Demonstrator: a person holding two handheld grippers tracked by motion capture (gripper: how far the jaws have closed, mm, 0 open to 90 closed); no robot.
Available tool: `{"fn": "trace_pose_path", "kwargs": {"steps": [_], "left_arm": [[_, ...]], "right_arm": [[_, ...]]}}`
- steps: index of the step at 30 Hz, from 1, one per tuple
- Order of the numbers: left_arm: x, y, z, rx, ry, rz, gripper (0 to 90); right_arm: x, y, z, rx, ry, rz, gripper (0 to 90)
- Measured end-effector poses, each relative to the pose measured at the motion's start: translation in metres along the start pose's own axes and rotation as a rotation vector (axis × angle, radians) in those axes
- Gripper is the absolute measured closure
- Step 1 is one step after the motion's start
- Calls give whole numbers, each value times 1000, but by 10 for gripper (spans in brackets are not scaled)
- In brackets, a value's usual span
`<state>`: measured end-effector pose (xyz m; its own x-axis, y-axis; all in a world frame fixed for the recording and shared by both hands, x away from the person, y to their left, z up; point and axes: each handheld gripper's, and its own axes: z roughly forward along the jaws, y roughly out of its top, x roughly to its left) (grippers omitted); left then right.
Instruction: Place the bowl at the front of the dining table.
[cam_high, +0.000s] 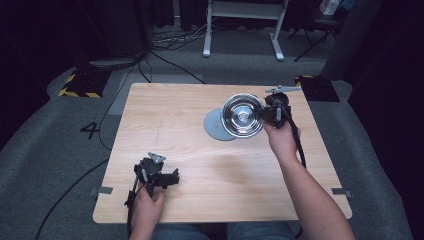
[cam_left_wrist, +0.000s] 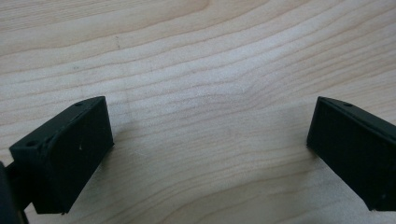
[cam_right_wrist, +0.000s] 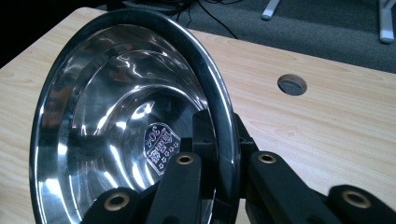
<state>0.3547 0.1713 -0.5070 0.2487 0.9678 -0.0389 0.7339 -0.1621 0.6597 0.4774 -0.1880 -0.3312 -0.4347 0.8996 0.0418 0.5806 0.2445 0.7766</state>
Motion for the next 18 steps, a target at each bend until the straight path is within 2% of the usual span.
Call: {"fn": "trace_pose_path", "kwargs": {"steps": [7,13,18], "left_arm": [[1,2,1,4,3,0,4],[0,3,2,1,10,-10,4],[0,3,2,1,11,-9,4]], "right_arm": [[-4,13,6,4,-15,24,857],[-5,26,16,4,-59,35,857],[-5,33,26,9,-71,58,857]]}}
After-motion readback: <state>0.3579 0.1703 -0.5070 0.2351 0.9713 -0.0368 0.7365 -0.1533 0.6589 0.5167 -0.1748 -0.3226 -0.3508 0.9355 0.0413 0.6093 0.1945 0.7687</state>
